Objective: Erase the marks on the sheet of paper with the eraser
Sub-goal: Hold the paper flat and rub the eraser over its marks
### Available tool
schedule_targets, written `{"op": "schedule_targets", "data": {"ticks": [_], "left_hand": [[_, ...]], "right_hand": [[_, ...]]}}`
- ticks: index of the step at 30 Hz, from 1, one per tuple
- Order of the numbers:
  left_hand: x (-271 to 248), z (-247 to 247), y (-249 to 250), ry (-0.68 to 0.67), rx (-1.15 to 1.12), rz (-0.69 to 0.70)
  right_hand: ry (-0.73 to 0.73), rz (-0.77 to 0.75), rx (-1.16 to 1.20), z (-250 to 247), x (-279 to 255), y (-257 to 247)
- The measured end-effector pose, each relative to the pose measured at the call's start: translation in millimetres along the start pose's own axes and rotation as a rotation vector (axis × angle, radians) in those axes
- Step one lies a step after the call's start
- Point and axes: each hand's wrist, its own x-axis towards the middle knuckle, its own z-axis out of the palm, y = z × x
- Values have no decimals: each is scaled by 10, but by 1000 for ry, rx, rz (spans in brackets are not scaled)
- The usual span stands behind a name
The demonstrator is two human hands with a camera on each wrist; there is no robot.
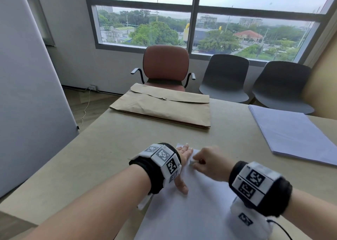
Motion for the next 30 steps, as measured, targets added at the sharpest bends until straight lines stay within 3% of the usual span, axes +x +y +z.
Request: {"op": "schedule_targets", "data": {"ticks": [3,8,13,18,24,30], "left_hand": [[26,5,-5,-6,15,-3],[-17,-15,13,8,-7,-4],[28,15,17,-9,31,-17],[-35,-40,32,-11,3,-12],[3,-15,28,-23,51,-28],[-54,-51,40,-14,17,-17]], "right_hand": [[-71,-39,18,-10,-60,-5],[77,120,-6,-113,100,143],[-58,-90,6,39,-110,-65],[62,111,-16,-105,-7,240],[-31,-124,3,56,-257,-117],[83,132,-51,-108,-119,126]]}}
